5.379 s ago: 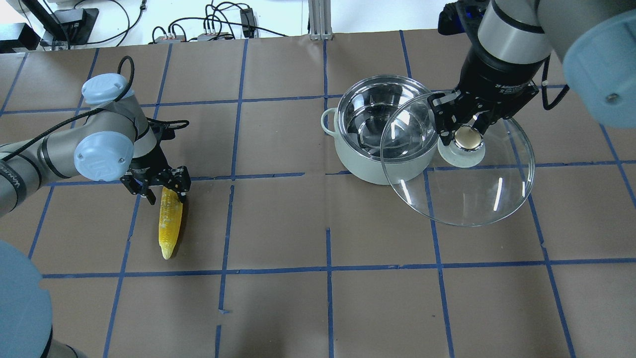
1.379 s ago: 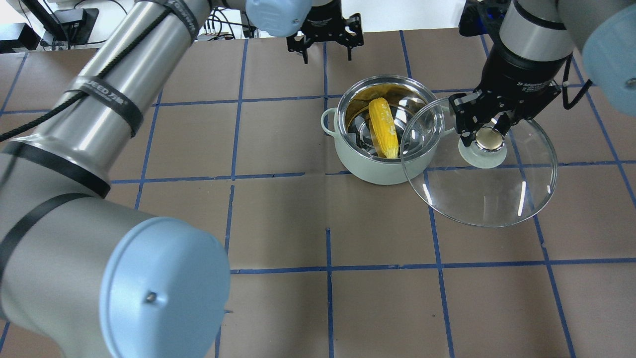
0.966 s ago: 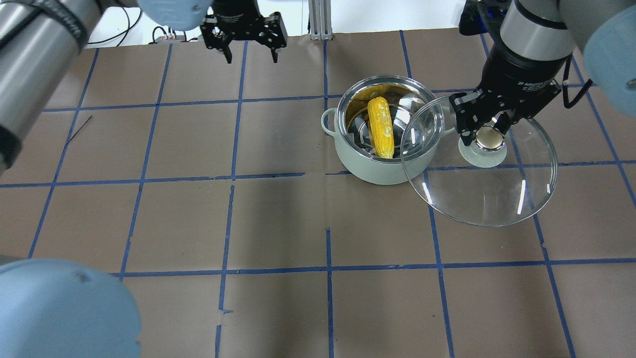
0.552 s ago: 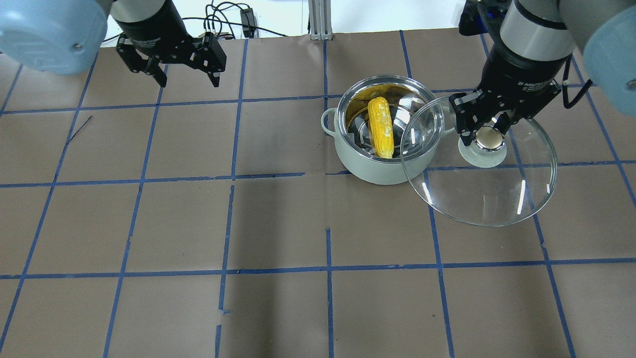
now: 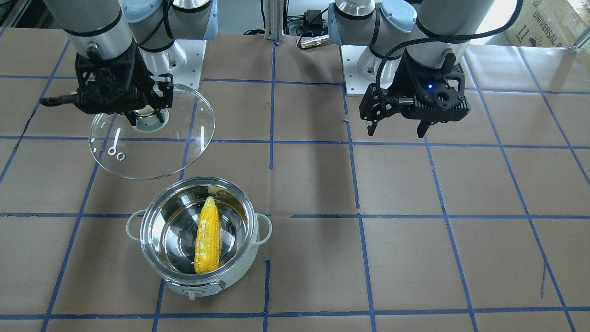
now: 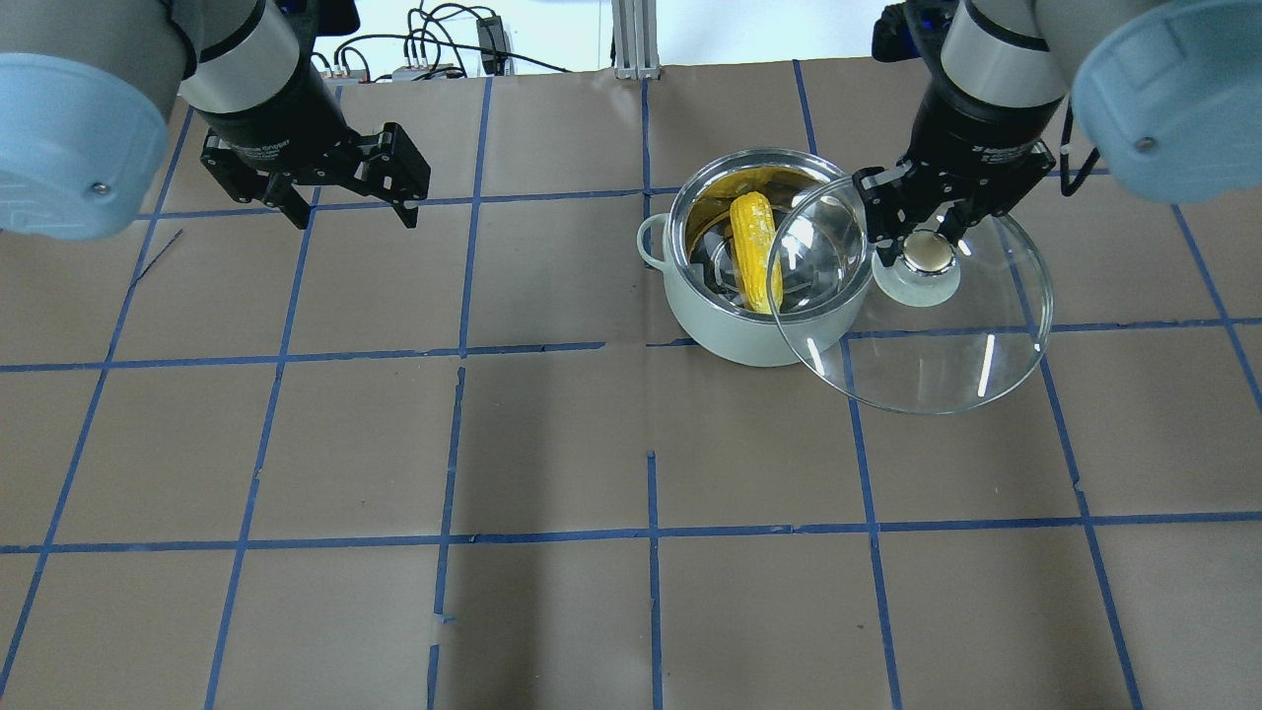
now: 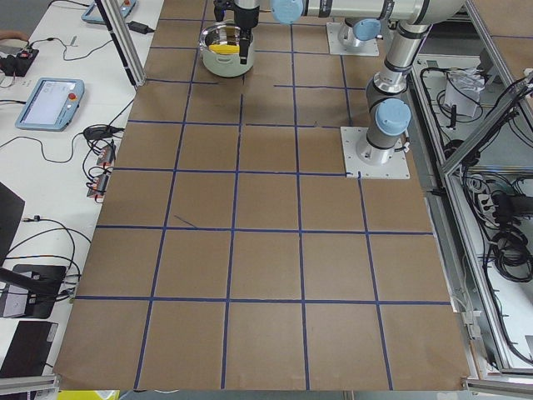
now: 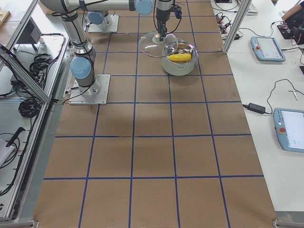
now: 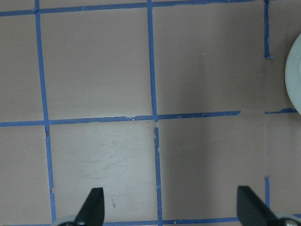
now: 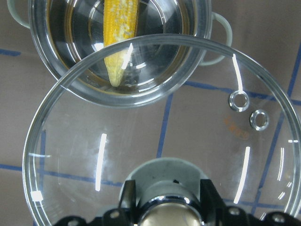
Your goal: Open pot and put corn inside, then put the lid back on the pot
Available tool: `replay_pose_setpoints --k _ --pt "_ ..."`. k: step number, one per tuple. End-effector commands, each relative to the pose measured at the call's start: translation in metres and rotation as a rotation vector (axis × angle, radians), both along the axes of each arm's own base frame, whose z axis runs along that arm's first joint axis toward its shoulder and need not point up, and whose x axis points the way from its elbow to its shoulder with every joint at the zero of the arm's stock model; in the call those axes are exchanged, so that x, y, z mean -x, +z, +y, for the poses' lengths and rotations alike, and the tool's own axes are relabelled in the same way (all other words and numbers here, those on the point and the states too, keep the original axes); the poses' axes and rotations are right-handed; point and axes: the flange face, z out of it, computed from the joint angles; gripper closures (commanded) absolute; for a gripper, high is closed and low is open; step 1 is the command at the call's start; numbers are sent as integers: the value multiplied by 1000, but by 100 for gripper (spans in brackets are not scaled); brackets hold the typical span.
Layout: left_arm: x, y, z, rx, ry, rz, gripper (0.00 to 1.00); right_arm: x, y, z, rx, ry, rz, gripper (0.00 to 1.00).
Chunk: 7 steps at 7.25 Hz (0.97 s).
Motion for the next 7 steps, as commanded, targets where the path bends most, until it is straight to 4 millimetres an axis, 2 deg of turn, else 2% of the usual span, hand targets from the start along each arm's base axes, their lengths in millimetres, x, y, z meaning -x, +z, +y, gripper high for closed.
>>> replay_pose_setpoints --k 1,2,3,4,5,7 --pt "-3 7 -1 41 2 -2 0 -24 -23 -31 22 39 -5 61" --pt "-2 3 -3 31 1 -5 0 -30 -29 -50 24 46 -7 61" --pt "-11 7 -5 29 12 -55 0 -39 -27 -74 36 56 -6 61" --pt "-22 11 -4 7 26 -69 0 -52 -37 -98 30 72 -4 61" --pt "-23 15 -3 -21 30 -65 0 -62 -51 -117 18 85 -5 61" --pt "-23 15 -7 -39 28 -65 0 -67 -80 -143 -12 88 -5 61"
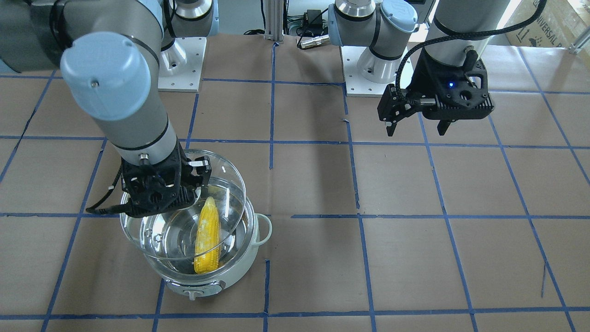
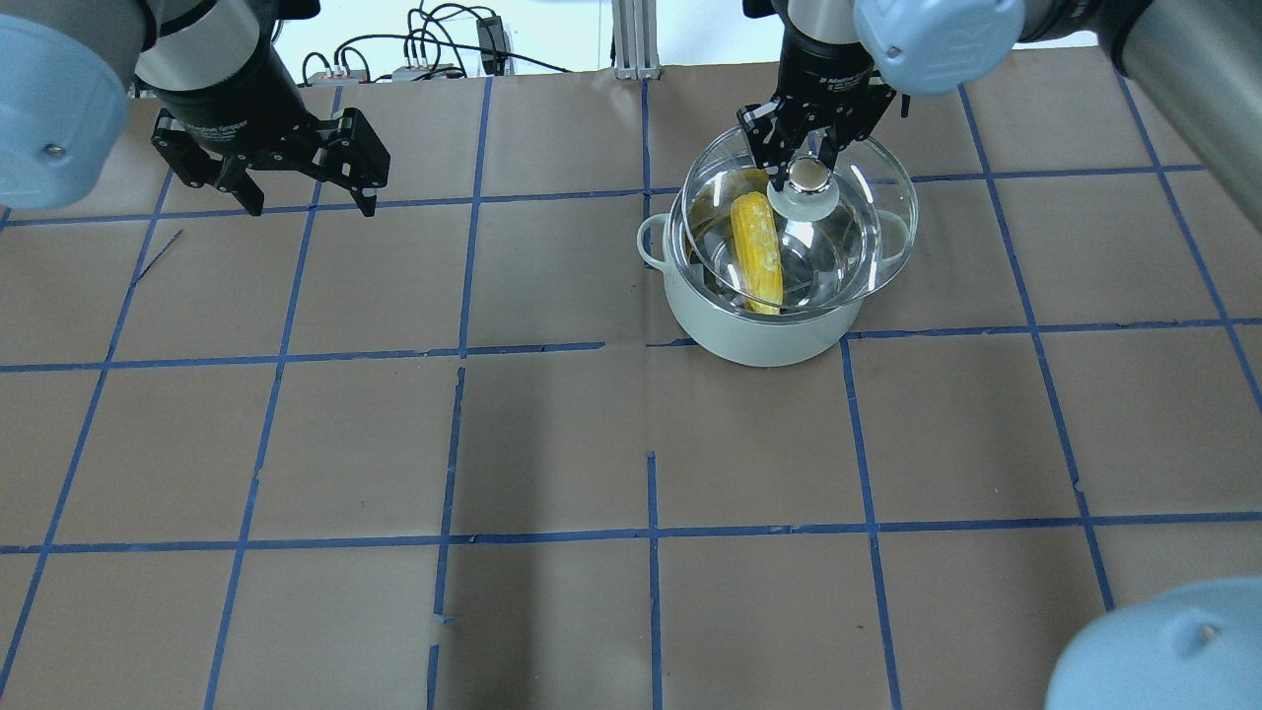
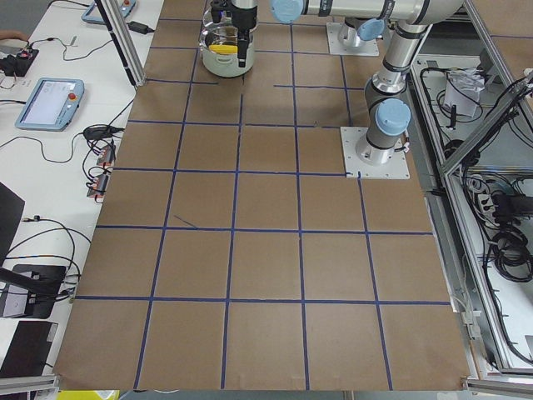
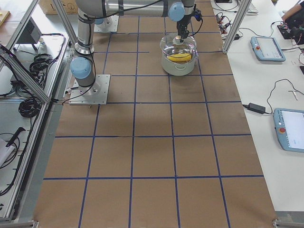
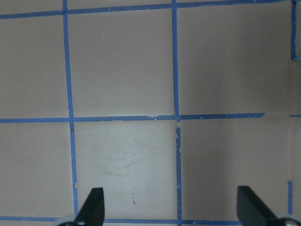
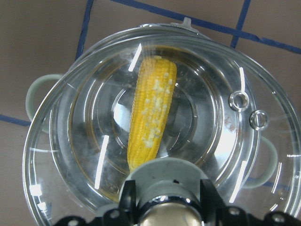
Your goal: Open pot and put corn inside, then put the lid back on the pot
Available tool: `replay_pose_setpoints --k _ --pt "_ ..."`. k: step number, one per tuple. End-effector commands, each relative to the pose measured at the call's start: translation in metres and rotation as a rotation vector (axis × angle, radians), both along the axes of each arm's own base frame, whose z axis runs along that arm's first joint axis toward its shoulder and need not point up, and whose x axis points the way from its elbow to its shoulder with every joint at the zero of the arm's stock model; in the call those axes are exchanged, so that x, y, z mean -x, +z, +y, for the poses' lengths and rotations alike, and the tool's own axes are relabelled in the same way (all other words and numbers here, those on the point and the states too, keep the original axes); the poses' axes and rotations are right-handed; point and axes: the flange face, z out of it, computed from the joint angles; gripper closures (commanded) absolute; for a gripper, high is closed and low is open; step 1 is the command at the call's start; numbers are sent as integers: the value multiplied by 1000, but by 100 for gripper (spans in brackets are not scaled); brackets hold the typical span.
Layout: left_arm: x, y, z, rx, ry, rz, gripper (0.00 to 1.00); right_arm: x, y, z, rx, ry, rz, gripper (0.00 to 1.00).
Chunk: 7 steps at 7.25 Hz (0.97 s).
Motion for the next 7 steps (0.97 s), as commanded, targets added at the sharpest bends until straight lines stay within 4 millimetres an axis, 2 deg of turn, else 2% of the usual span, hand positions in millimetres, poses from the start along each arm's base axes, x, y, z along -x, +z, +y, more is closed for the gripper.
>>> replay_pose_setpoints --k 1,3,7 --pt "0 -5 -1 -38 -2 -1 0 -6 -27 -26 -17 6 0 61" --pt "1 -4 0 -37 -2 5 0 -8 -45 -35 -21 6 -1 61" --pt "1 -5 -1 -37 -2 9 0 -9 -54 -38 -30 6 -15 61"
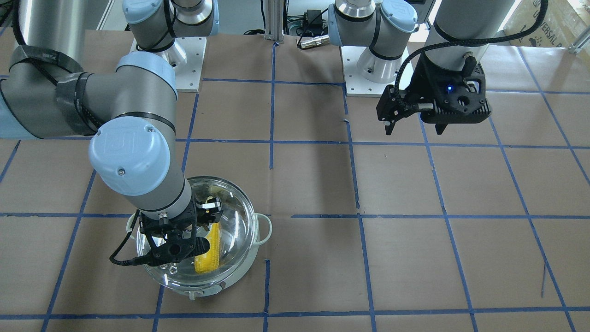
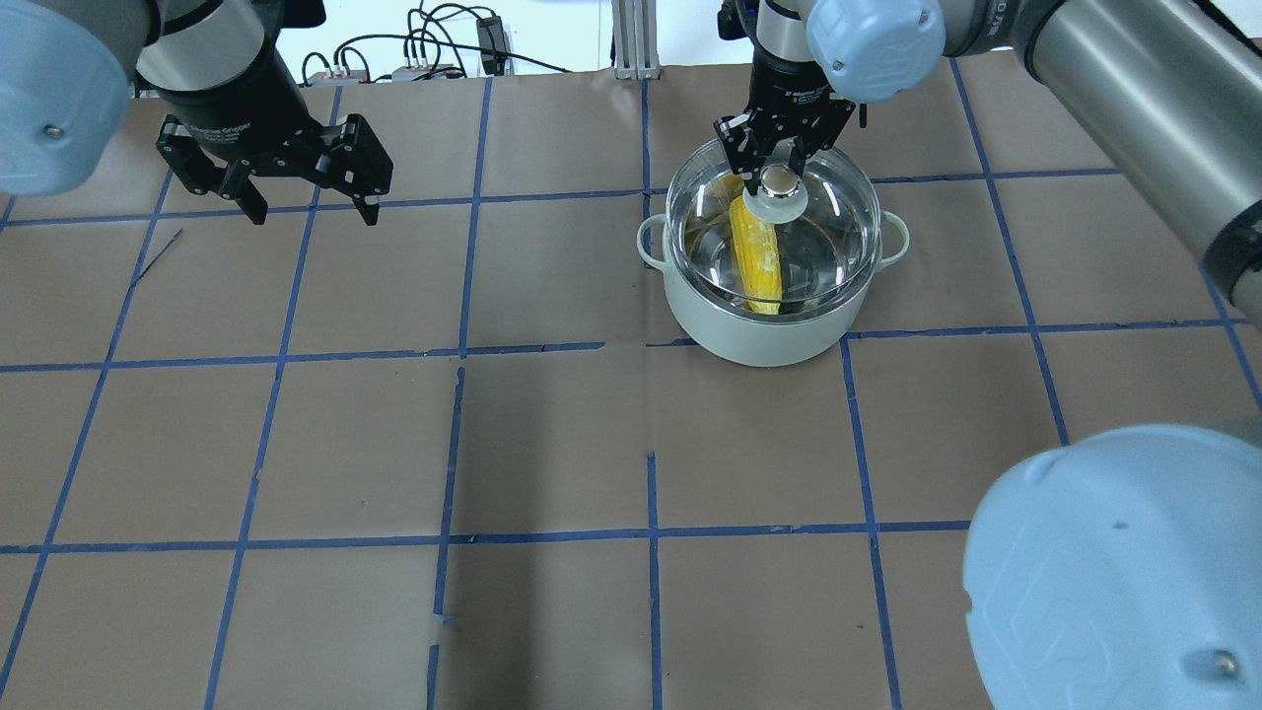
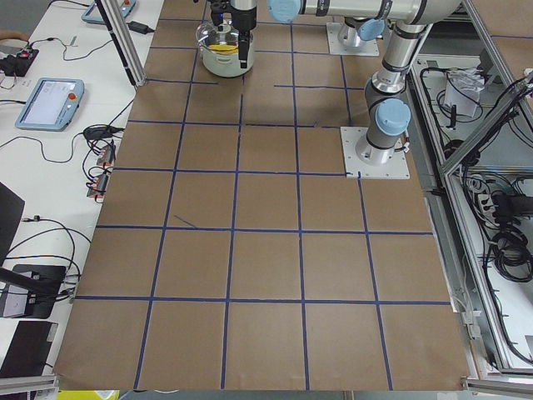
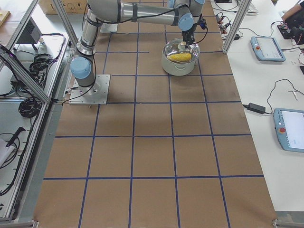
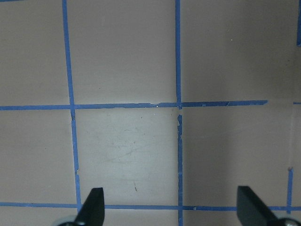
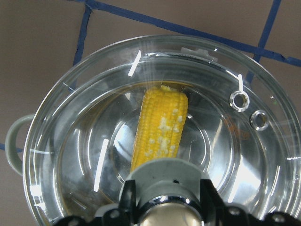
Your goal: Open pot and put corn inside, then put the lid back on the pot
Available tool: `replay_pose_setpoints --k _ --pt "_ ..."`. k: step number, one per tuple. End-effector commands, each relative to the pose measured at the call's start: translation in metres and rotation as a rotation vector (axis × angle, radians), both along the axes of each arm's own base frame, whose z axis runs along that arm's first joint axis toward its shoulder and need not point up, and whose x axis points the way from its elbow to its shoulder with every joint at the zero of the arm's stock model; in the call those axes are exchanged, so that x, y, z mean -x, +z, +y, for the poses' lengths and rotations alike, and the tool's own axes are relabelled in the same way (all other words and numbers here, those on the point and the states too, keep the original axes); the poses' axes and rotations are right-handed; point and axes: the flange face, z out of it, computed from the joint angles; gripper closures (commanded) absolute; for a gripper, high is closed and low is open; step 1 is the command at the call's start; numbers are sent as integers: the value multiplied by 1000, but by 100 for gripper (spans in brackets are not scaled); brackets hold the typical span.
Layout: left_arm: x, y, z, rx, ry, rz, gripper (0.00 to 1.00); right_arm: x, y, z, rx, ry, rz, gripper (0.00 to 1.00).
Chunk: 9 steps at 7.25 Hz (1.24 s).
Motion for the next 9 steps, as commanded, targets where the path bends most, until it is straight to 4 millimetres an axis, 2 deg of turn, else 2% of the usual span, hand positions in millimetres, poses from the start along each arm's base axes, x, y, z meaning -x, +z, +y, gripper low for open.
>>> replay_pose_setpoints --k 1,5,9 --pt "0 -1 0 -2 0 1 0 1 -1 -1 -1 -1 2 61" --pt "-1 0 0 1 1 1 0 1 12 4 11 -1 3 61" --pt "0 -1 0 1 0 1 0 1 -1 7 -18 -1 7 61"
